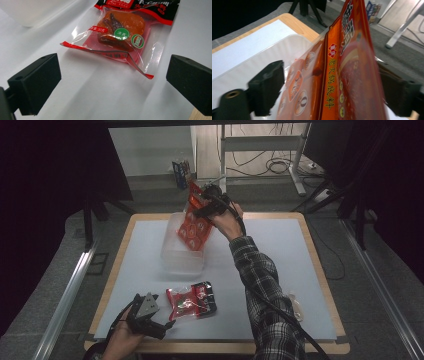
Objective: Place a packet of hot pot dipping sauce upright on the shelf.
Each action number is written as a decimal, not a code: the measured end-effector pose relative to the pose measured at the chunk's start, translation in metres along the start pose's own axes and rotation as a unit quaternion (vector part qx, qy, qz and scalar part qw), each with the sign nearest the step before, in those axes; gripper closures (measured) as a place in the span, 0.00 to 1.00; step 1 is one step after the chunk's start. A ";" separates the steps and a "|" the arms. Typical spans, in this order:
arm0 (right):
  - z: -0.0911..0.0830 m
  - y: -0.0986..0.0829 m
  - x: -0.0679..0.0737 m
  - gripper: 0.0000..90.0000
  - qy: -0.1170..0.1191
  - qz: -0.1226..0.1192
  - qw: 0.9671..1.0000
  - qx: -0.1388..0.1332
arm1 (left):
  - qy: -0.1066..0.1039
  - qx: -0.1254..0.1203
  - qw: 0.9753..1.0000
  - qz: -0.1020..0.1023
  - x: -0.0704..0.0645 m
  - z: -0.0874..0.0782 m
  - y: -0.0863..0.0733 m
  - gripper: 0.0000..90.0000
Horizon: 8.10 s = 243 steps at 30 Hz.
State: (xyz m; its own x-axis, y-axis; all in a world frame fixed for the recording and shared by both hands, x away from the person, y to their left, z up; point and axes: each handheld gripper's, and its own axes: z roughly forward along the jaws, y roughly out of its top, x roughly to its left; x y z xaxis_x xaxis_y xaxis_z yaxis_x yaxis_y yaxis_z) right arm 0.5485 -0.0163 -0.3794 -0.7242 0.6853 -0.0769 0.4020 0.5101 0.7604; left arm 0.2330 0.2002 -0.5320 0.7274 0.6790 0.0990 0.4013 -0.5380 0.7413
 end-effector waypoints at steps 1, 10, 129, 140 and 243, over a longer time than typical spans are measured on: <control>-0.001 0.000 -0.001 0.10 0.003 0.000 1.000 0.000 | -0.001 -0.001 1.000 -0.001 0.000 0.000 0.000 0.00; -0.010 -0.005 0.000 0.02 0.020 -0.016 1.000 0.015 | -0.007 -0.010 1.000 -0.010 0.002 -0.002 0.000 0.00; -0.110 -0.223 0.095 0.00 0.086 -0.030 0.996 0.016 | -0.037 -0.059 0.995 -0.069 0.018 -0.001 0.009 0.54; -0.098 -0.229 0.099 0.03 0.082 -0.029 0.995 0.049 | -0.067 -0.059 0.992 -0.087 0.027 0.011 0.009 0.92; -0.114 -0.151 0.096 0.78 0.200 0.012 0.979 0.043 | -0.011 -0.038 0.998 -0.054 0.020 -0.001 0.005 0.07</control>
State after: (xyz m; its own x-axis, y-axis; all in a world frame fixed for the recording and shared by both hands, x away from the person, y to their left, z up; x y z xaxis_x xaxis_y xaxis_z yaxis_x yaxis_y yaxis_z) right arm 0.3537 -0.0869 -0.4282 -0.8688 0.4473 0.2124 0.4545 0.5501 0.7005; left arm 0.2493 0.2114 -0.5255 0.6947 0.7193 0.0017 0.4352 -0.4221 0.7953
